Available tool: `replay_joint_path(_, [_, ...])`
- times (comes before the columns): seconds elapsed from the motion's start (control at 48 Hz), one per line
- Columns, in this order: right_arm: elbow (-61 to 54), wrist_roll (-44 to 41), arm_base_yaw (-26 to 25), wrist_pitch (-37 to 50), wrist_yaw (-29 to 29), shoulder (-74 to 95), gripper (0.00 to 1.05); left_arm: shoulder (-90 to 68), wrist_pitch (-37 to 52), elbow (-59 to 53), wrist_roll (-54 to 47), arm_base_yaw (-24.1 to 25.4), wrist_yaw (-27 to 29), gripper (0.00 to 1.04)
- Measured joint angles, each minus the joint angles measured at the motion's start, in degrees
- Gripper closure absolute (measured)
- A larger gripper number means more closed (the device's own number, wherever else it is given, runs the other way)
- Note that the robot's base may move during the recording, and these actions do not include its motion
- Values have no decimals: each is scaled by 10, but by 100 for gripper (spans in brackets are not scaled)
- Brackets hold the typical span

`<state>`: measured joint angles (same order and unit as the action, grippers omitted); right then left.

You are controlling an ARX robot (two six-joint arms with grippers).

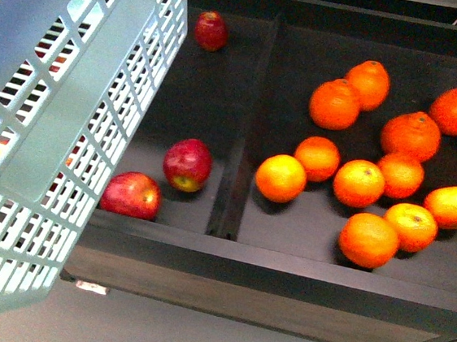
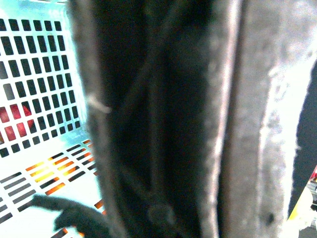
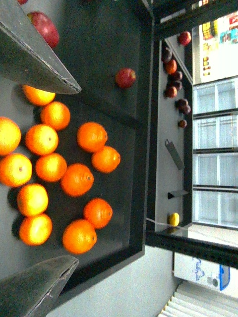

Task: Pick lemon and mango into basket

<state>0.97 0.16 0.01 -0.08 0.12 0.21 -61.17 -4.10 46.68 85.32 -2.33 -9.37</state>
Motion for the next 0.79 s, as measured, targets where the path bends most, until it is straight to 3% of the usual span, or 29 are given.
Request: replay_joint_path(0.791, [0, 0, 0, 0, -1, 0, 9, 0, 0, 0, -1, 0, 0, 91])
